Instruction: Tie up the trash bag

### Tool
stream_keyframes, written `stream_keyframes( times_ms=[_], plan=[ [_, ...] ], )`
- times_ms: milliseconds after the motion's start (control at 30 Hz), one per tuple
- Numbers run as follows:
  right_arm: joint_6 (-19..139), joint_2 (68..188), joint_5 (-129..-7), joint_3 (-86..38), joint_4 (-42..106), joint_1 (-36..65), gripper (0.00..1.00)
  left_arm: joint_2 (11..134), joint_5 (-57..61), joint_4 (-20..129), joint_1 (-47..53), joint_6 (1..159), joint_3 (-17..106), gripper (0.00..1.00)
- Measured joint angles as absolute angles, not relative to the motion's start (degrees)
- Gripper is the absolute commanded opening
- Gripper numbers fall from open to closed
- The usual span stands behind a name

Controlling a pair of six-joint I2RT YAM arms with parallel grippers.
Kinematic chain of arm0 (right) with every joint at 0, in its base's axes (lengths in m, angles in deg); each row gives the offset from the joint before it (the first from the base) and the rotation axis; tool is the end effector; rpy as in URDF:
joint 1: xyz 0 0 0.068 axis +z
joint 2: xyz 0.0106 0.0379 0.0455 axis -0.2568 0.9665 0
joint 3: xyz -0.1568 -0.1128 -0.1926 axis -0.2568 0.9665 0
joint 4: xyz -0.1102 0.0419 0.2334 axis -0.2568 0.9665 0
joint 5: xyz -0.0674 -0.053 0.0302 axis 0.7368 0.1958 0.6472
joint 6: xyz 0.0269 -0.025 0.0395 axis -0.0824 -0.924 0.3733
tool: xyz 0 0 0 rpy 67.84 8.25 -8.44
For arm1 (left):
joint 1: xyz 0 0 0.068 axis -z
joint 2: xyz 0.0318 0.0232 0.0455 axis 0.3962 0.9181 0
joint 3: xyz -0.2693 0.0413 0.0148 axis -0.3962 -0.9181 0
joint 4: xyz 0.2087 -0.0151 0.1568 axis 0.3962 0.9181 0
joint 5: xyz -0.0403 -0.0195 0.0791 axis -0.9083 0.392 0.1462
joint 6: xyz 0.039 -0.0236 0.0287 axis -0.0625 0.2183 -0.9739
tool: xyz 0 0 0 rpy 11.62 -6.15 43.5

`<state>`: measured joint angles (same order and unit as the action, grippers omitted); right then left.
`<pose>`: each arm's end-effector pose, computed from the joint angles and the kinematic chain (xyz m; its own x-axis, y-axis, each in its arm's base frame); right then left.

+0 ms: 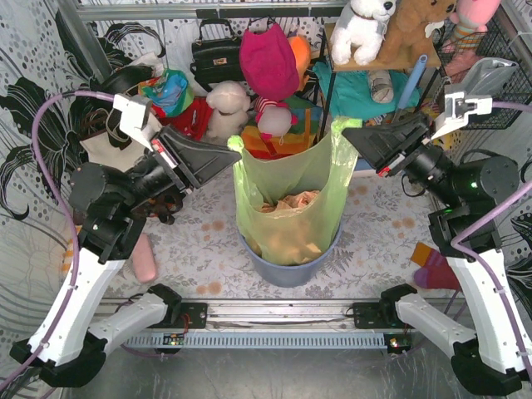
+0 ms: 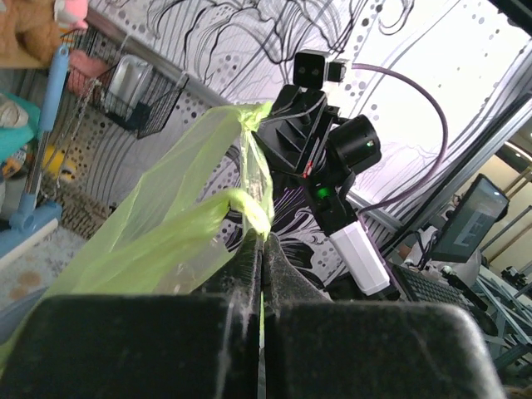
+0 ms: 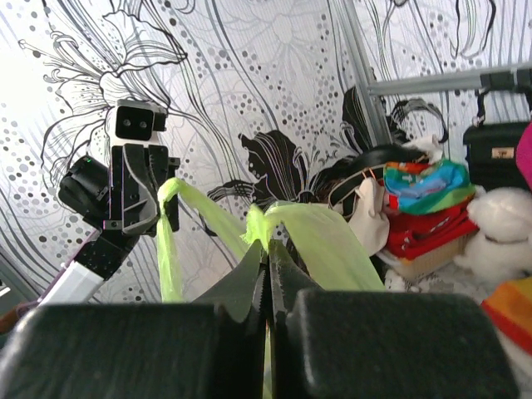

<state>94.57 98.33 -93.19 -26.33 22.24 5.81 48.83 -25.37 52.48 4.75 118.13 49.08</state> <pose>0.1167 0.0646 0.5445 -0.0530 0.5766 -0.8153 -0.8927 0.3387 0.2975 0.1175 -0.0860 0.5299 -0.3563 -0.5160 -0.7790 0.8653 0.1324 -0.4835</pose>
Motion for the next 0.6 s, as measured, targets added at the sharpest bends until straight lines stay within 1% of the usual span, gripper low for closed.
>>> stream_keyframes(
  times_ms=[67,167,333,400,500,600],
  plan=[
    [94.98,97.17,-93.13,-23.88,22.37,5.81,0.0,48.5,-25.22,52.54,4.75,118.28,47.37,0.0],
    [95.14,98.85,-92.8,-25.37,22.74,5.81,0.0,49.86,-24.63,53.02,4.75,118.04,48.38,0.0],
    [94.39,105.34,-92.8,-35.66,23.42,5.81,0.0,55.69,-24.12,54.77,4.75,116.18,58.41,0.0],
    [93.85,106.13,-92.73,-37.5,23.59,5.81,0.0,56.74,-23.53,55.84,4.75,114.7,61.4,0.0],
    [93.5,105.17,-92.56,-36.67,23.33,5.81,0.0,56.61,-23.1,56.76,4.75,113.52,61.84,0.0],
    [93.48,101.87,-92.38,-31.12,22.22,5.81,0.0,55.39,-23.05,55.89,4.75,113.61,58.58,0.01]
  ],
)
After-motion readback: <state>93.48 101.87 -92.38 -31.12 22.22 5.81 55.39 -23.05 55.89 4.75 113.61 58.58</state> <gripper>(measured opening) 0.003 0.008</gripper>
